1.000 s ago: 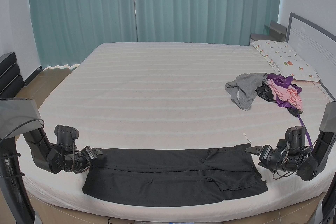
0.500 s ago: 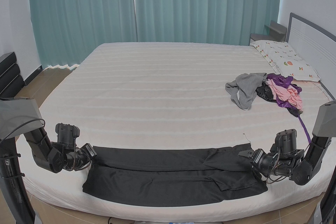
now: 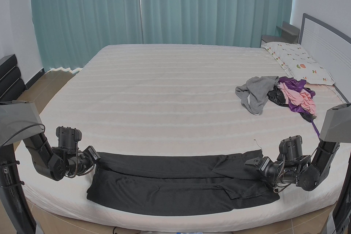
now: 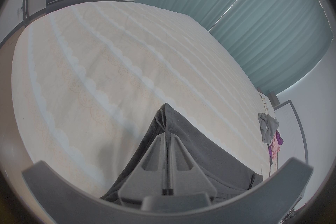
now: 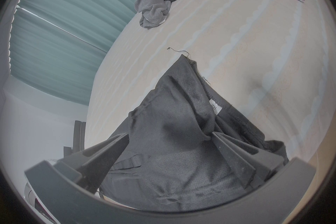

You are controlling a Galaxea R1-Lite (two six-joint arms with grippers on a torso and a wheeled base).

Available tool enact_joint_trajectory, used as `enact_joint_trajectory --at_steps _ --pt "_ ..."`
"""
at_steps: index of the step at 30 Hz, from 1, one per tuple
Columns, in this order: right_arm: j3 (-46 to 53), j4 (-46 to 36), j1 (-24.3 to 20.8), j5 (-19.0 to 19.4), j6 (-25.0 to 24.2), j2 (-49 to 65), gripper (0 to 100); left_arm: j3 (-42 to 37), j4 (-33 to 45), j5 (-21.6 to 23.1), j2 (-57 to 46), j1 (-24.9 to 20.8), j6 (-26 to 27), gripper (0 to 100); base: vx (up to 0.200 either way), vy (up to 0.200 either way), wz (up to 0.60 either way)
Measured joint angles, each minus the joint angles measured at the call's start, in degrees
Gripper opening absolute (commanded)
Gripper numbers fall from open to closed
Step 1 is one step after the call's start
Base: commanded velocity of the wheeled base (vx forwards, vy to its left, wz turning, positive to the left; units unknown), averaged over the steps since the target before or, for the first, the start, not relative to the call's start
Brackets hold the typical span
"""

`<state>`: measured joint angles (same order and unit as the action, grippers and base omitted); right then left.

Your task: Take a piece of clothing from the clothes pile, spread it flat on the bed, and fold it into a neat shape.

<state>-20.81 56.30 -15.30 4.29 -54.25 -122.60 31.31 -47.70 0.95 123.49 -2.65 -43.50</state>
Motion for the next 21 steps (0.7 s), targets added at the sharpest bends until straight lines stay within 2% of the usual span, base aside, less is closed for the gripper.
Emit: enact_joint_trajectory --at_steps 12,13,21 --pt "0.06 -0.11 0.23 -0.46 -0.07 0.2 100 -0.63 0.0 0.0 1.17 0.11 1.54 0 0.0 0.0 0.0" --pt "0.12 -0.05 0.28 -0.46 -0.09 0.28 100 -0.66 0.02 0.0 1.4 0.11 1.79 100 0.0 0.0 0.0" --pt "0.34 -0.09 0.06 -0.41 -0.07 0.61 100 -0.77 0.0 0.0 2.34 0.11 1.95 100 0.0 0.0 0.0"
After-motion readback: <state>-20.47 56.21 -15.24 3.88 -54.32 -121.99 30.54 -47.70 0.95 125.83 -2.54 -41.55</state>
